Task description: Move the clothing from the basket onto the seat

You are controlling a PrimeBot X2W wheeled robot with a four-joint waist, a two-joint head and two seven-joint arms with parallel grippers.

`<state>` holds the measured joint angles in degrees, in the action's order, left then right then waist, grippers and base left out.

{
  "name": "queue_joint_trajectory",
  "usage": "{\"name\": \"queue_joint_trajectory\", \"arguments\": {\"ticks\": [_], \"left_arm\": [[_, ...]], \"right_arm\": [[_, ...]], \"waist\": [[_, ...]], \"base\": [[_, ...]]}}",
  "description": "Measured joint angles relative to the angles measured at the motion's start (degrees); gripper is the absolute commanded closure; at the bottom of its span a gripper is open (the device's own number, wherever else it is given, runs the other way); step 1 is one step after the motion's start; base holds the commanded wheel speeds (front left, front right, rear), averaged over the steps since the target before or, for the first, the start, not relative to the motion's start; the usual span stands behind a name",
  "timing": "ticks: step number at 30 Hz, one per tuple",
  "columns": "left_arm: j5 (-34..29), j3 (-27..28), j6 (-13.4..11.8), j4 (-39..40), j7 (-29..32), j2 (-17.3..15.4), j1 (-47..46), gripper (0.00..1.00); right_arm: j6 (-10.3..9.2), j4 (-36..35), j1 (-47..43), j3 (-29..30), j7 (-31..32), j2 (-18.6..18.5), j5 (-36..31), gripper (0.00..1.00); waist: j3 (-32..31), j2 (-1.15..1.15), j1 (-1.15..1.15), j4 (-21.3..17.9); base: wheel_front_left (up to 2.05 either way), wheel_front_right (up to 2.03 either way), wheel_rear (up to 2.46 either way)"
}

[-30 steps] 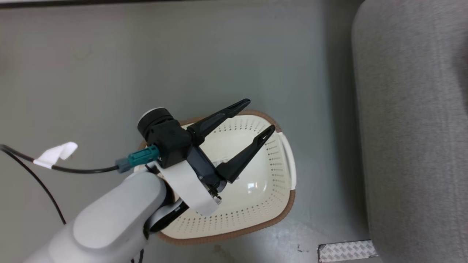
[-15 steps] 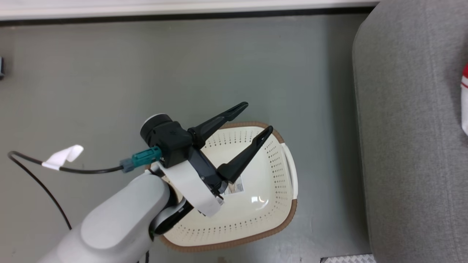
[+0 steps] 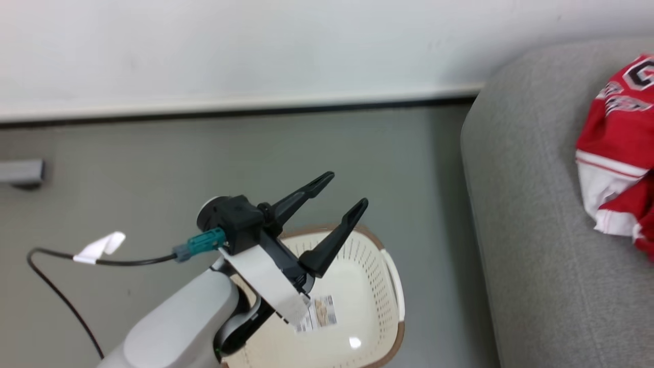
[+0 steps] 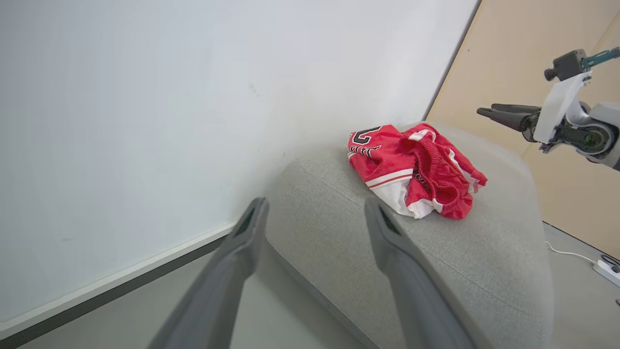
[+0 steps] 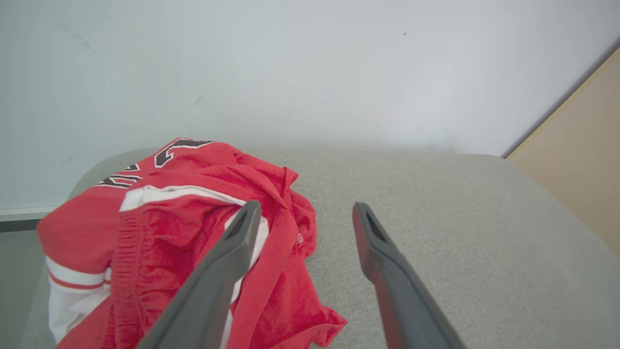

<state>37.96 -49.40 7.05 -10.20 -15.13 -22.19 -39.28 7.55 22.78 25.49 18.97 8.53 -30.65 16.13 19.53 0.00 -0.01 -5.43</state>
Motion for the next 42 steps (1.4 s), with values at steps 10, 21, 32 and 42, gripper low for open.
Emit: {"name": "queue_joint_trajectory", "arguments": {"ticks": [10, 21, 32, 42], "left_arm": [[-0.67, 2.98, -0.54, -0.36, -0.01, 1.64, 5.71, 0.0], [-1.18, 9.83, -3.11, -0.23, -0.01, 0.87, 11.01, 0.0], [-4.23, 21.8, -6.21, 1.91, -0.01, -0.04, 20.78, 0.0], [-8.36, 35.97, -8.54, 2.21, -0.01, 2.89, 31.43, 0.0]], "right_arm": [[0.0, -11.5, -3.94, -5.15, -0.51, 0.71, 1.38, 0.0], [0.0, -15.78, -5.67, -15.37, -6.42, 4.07, 5.78, 0.0], [0.0, -14.51, -8.23, -23.07, -15.07, 11.73, 8.27, 0.0], [0.0, -11.38, -16.85, -25.17, -22.78, 18.08, 6.58, 0.0]], "waist": [[-10.83, 0.0, -0.01, 0.74], [-18.39, 0.0, -0.01, 5.32], [-21.43, 0.0, 0.0, 10.51], [-22.77, 0.0, 0.0, 14.32]], "base": [[0.0, 0.0, 0.0], [0.0, 0.0, 0.0], [0.0, 0.0, 0.0], [0.0, 0.0, 0.0]]}}
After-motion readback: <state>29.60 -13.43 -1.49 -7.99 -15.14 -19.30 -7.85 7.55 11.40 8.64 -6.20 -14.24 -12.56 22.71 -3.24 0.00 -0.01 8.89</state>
